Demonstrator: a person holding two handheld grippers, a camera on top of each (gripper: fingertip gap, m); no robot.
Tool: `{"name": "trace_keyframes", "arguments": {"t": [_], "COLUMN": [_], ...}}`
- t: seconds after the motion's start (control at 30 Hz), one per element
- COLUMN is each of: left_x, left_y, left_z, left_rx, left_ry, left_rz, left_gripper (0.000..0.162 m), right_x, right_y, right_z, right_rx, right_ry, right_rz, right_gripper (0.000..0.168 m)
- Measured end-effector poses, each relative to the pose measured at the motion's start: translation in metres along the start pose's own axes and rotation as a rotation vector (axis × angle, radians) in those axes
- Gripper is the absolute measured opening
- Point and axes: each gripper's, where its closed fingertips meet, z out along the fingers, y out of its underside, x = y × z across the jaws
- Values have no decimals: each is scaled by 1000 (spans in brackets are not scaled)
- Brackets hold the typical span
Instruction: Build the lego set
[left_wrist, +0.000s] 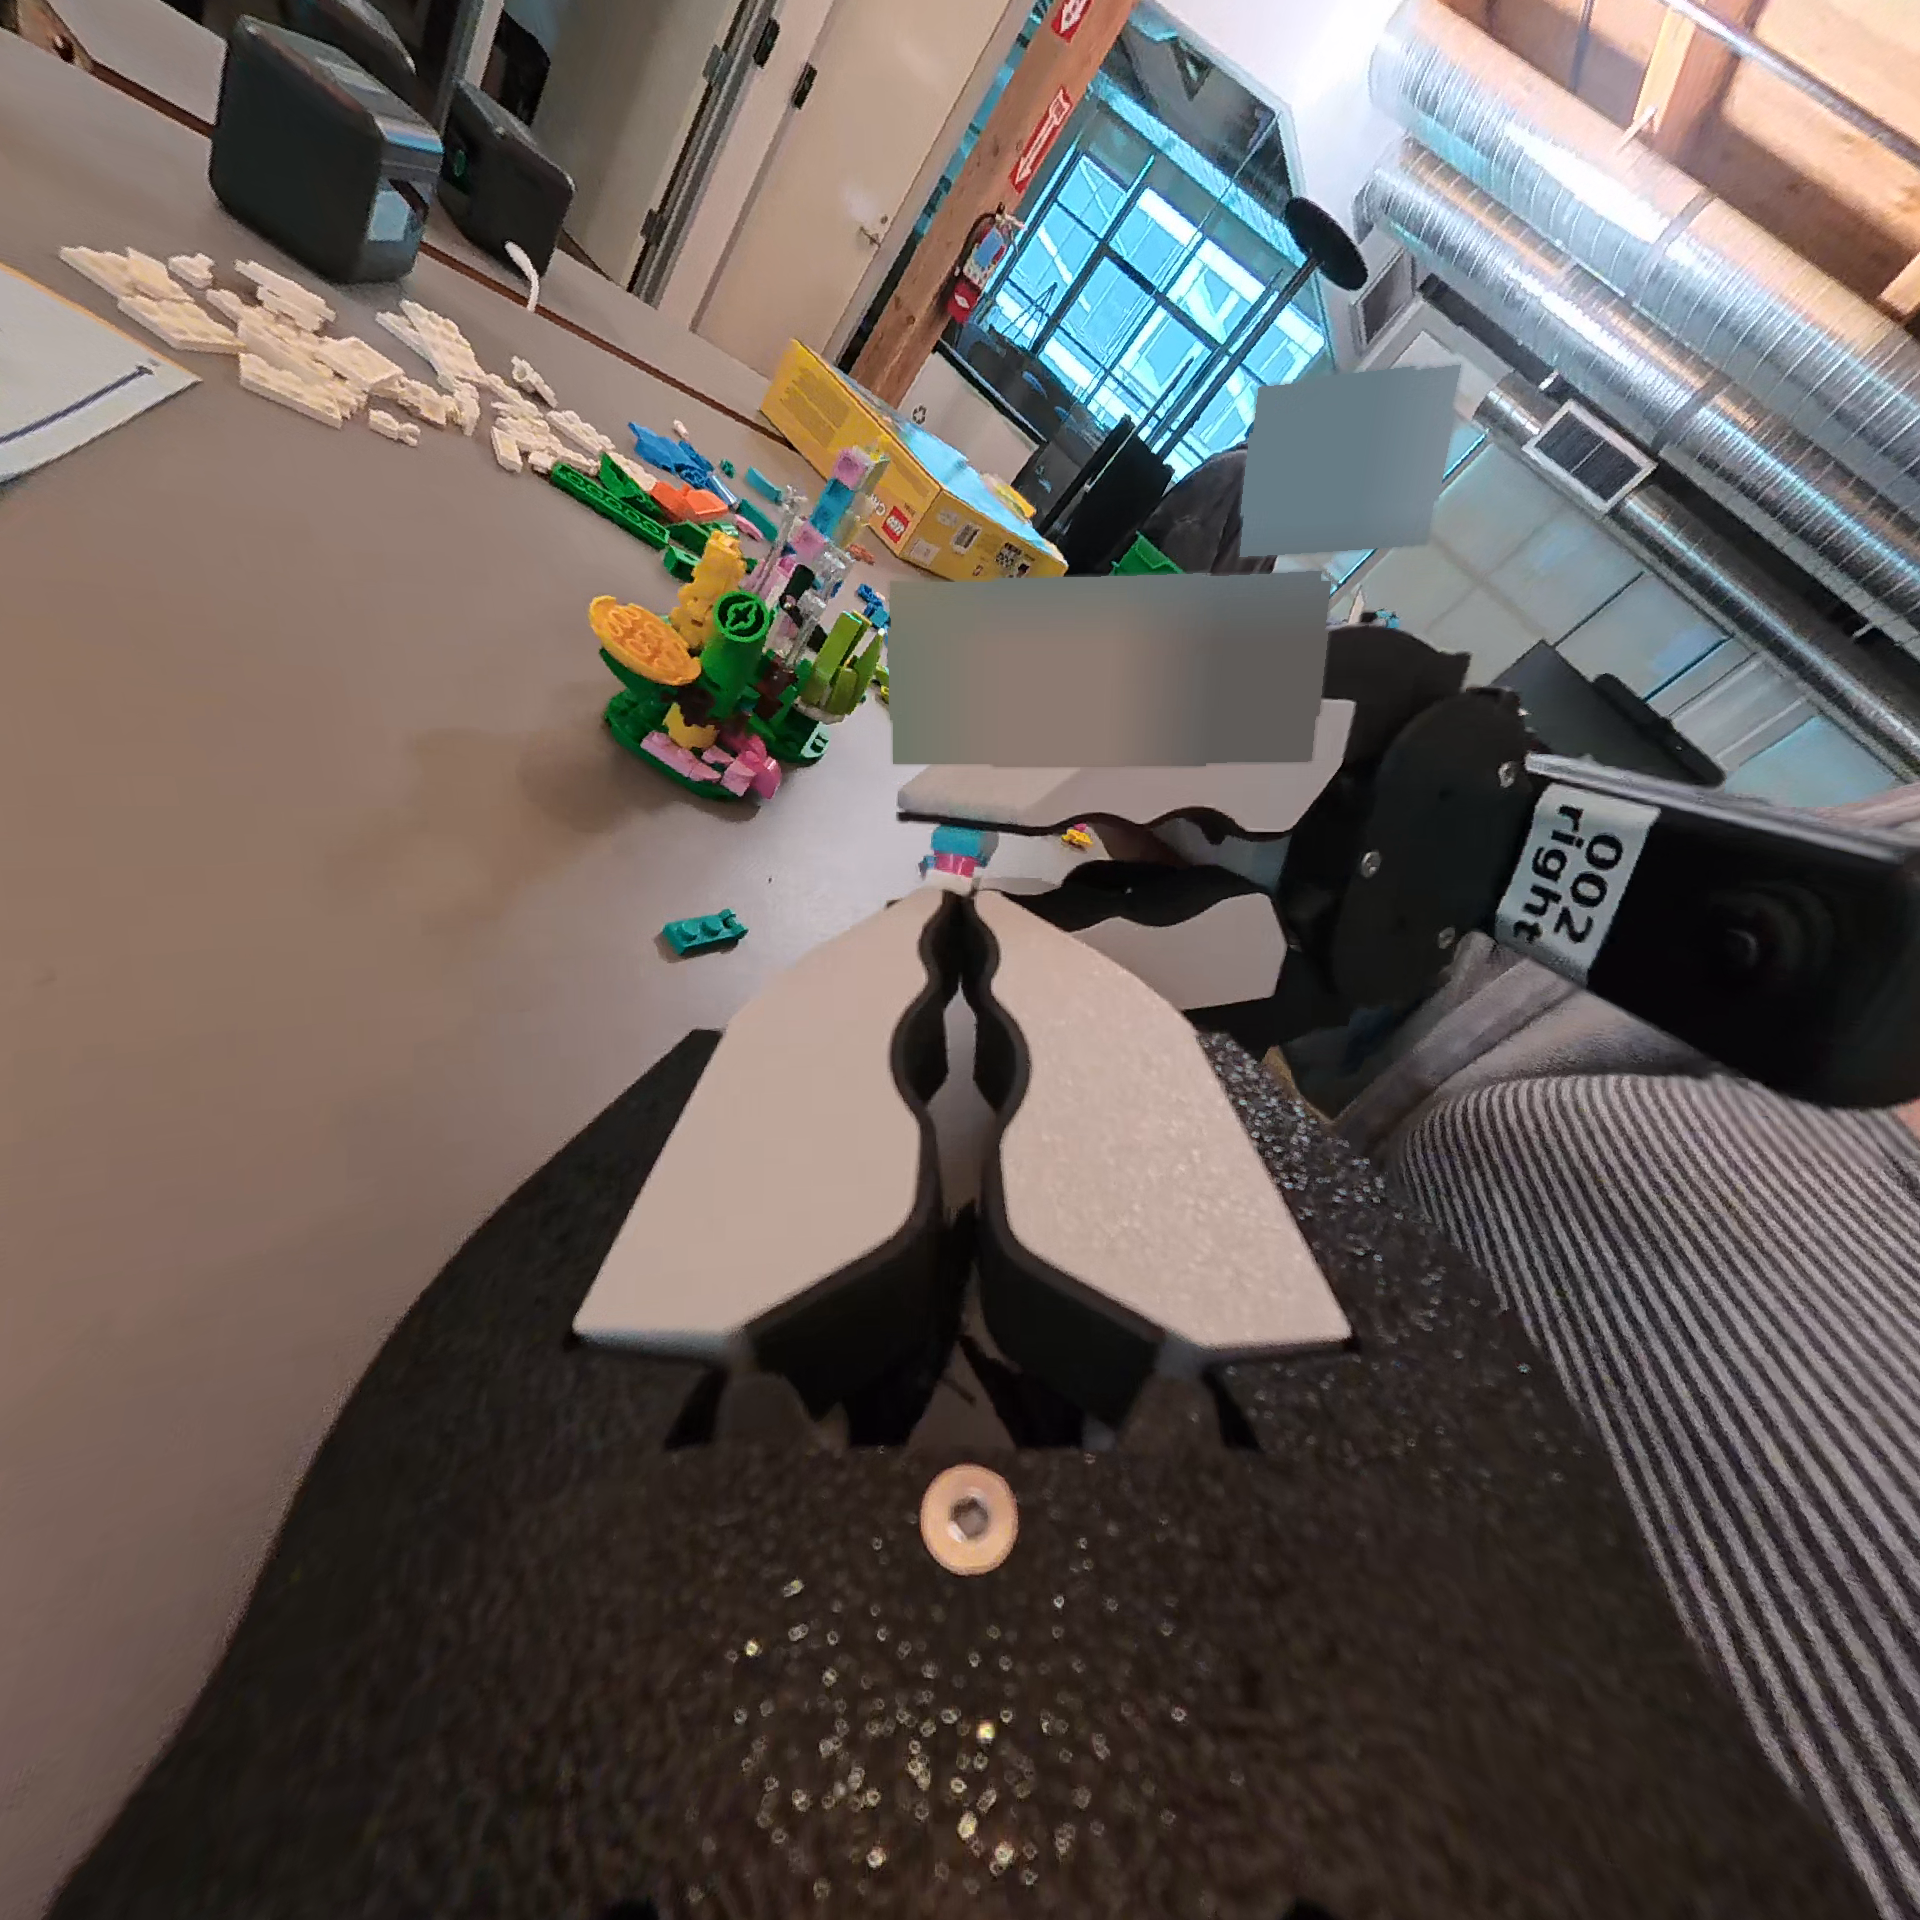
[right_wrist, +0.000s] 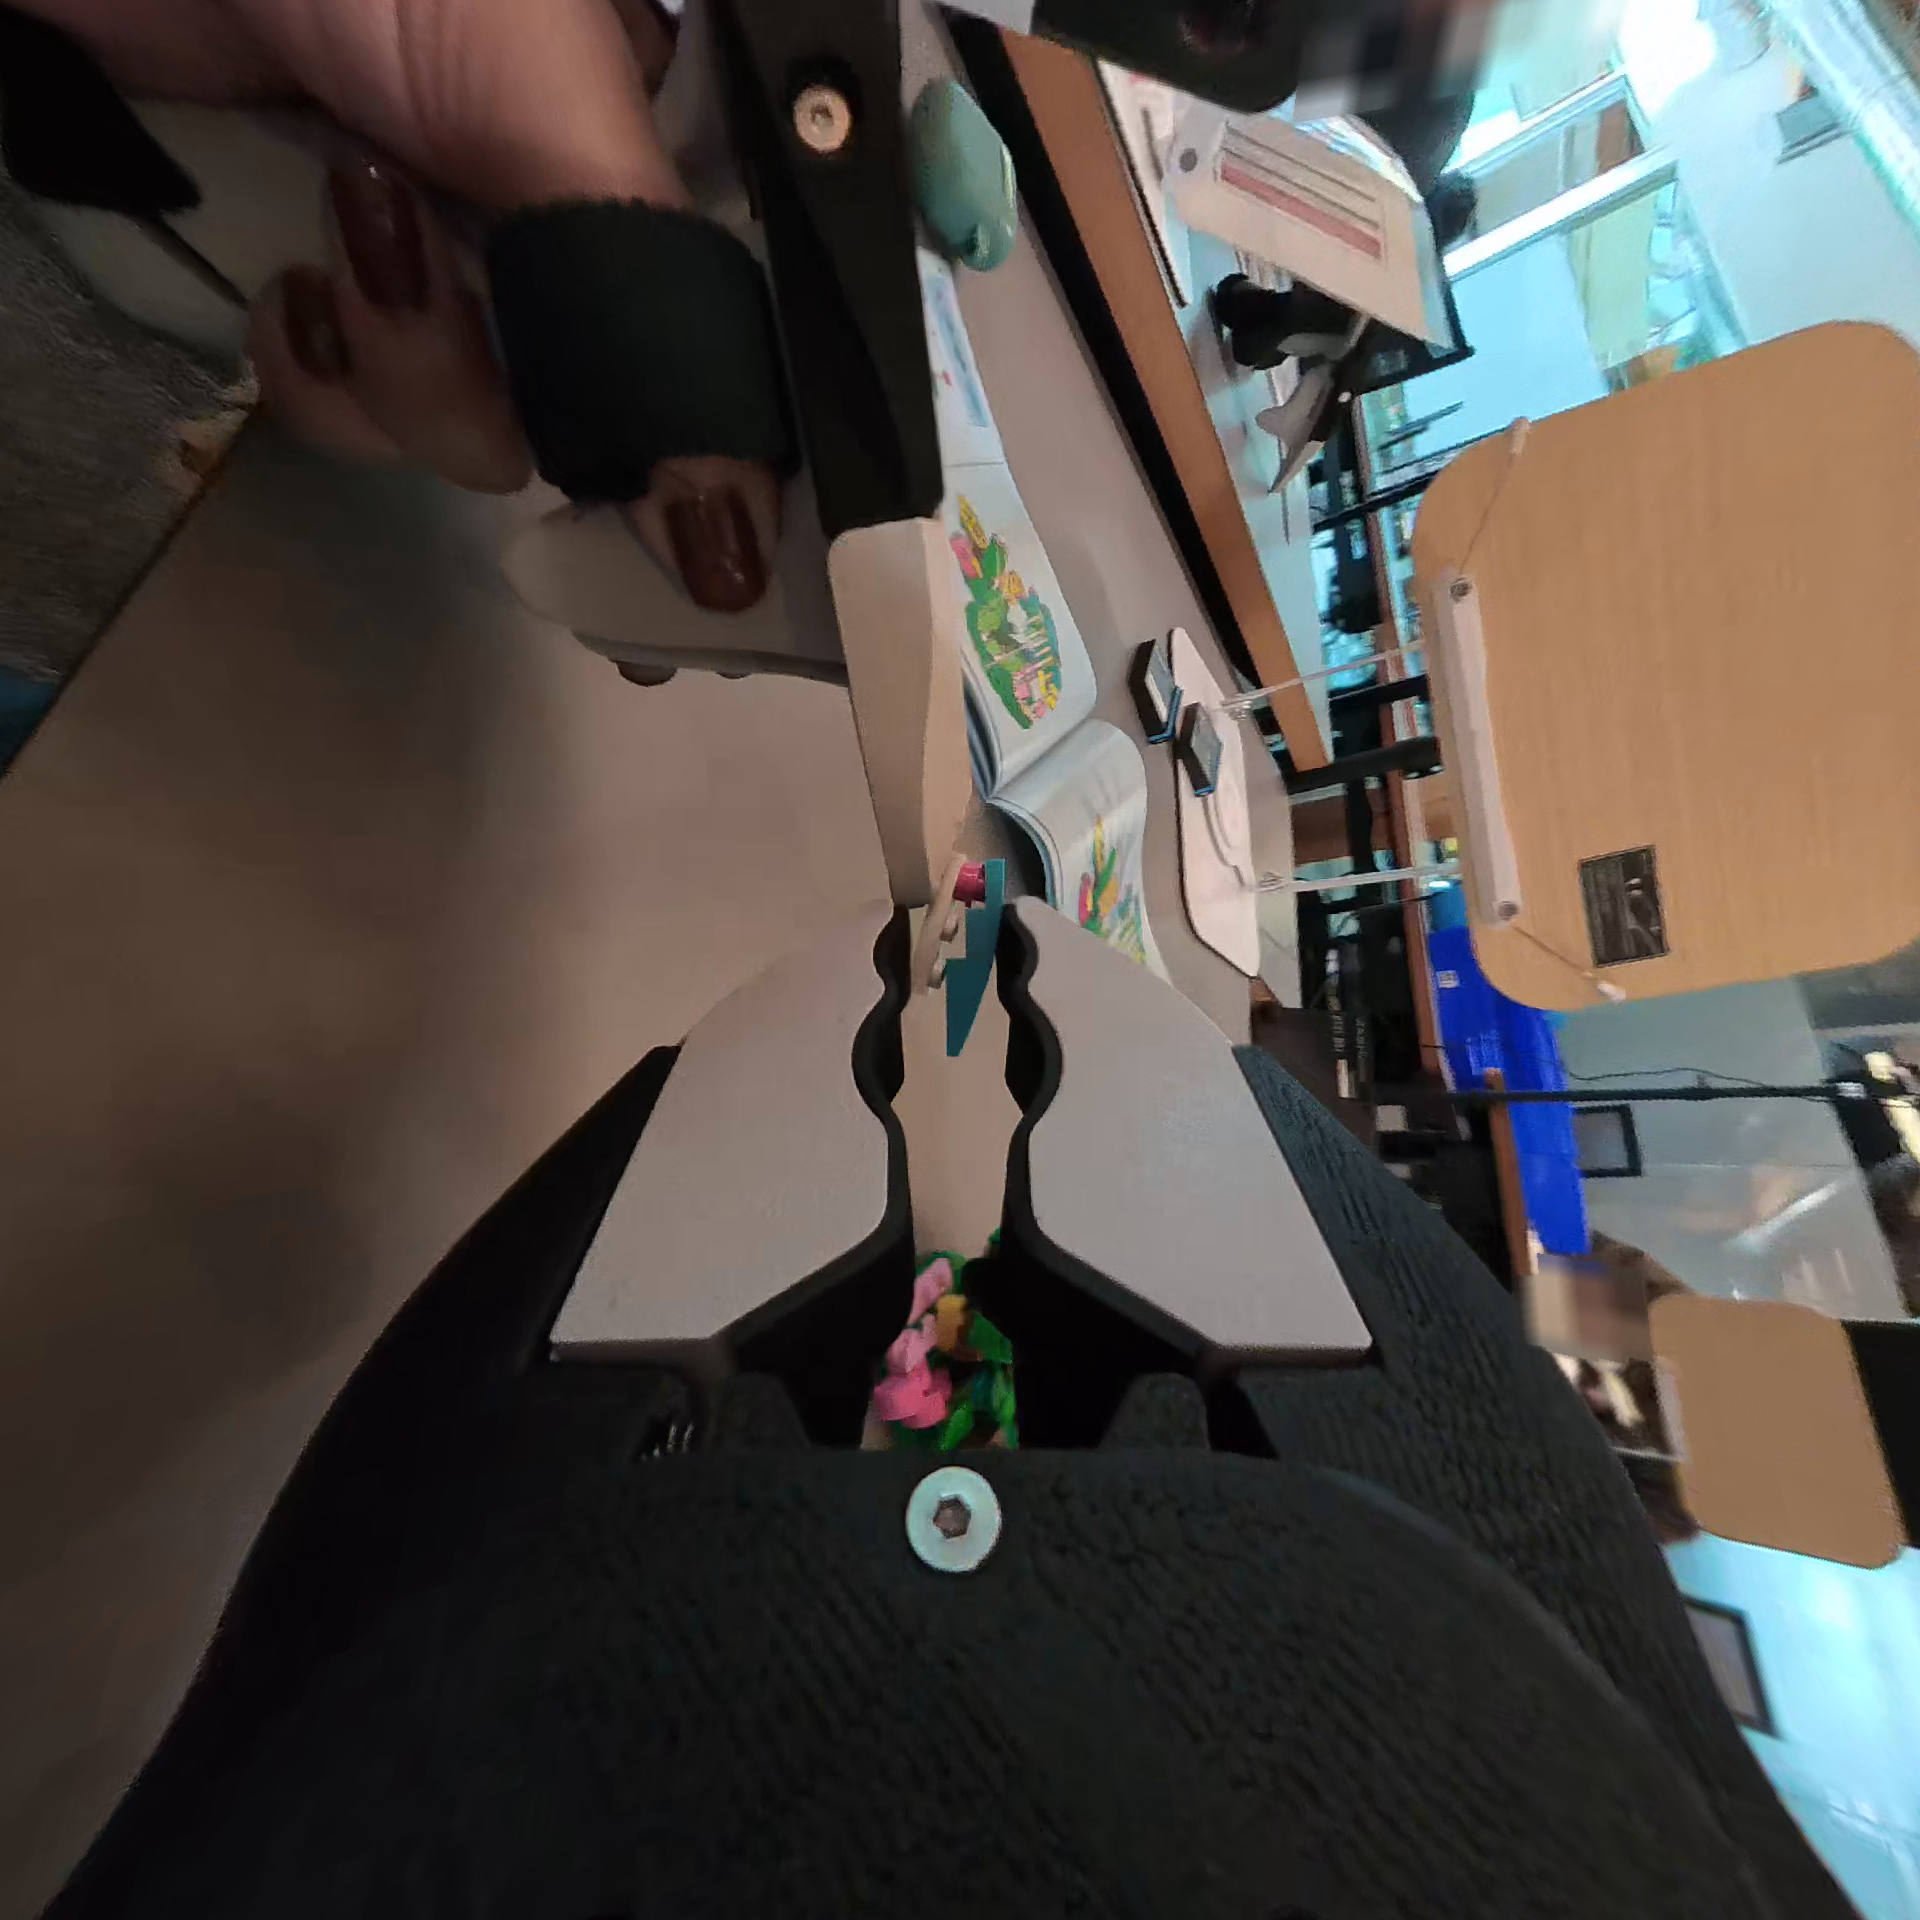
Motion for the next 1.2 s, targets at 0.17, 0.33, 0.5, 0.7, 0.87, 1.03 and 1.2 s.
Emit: {"name": "trace_keyframes", "arguments": {"t": [0.17, 0.33, 0.5, 0.7, 0.87, 1.03, 1.2], "left_x": [0, 4, 13, 14, 14, 9, 10], "left_y": [5, 9, 14, 13, 11, 11, 7], "left_z": [1, 2, 5, 4, 3, 2, 1], "left_rx": [-48, -103, -120, -111, -98, -104, -73], "left_ry": [5, 47, 140, 156, 158, 82, 89], "left_rz": [30, 10, -76, -103, -115, -21, -6], "left_gripper": [0, 19, 22, 16, 21, 7, 6], "right_x": [-3, -8, -10, -9, -10, -9, -6], "right_y": [2, 0, -3, -4, -3, -4, -6], "right_z": [-4, -12, -16, -18, -17, -17, -17], "right_rx": [58, 130, 160, 168, 157, 156, 167], "right_ry": [-73, -156, -183, -185, -161, -151, -158], "right_rz": [4, -19, -40, -75, -140, -122, 2], "right_gripper": [12, 12, 12, 12, 12, 11, 12]}}
